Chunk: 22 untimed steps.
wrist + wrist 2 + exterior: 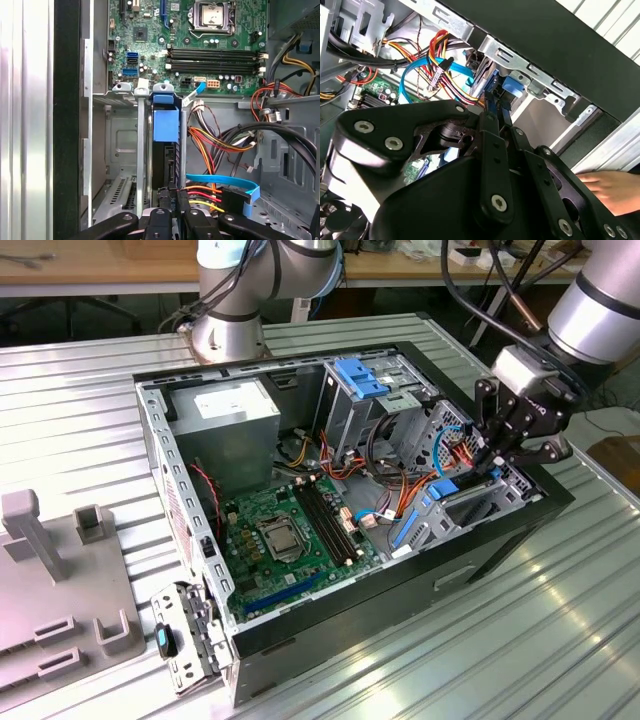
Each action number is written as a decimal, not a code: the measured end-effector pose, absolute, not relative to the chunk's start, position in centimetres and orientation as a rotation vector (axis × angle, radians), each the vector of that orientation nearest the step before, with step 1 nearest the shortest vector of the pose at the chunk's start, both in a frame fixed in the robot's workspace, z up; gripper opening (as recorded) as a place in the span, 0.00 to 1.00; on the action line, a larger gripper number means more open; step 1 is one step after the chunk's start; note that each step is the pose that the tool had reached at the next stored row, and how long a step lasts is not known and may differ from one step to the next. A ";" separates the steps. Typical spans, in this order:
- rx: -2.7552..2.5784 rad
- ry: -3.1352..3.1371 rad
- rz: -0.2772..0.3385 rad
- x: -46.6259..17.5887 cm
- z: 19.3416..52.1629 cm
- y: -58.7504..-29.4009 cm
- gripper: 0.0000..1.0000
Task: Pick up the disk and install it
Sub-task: 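Insert the first disk wire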
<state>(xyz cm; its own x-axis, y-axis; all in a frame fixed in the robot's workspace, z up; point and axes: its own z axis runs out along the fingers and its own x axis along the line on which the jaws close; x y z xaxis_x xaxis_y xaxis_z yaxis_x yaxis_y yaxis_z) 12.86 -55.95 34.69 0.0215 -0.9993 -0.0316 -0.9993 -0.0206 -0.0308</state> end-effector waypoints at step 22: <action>-2.213 2.167 0.001 12.7 34.4 -55.9 0.16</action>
<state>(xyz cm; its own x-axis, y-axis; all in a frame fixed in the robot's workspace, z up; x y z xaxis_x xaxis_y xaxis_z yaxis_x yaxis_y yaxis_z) 12.74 -55.94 34.40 0.0216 -0.9993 -0.0315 -0.9993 -0.0206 -0.0315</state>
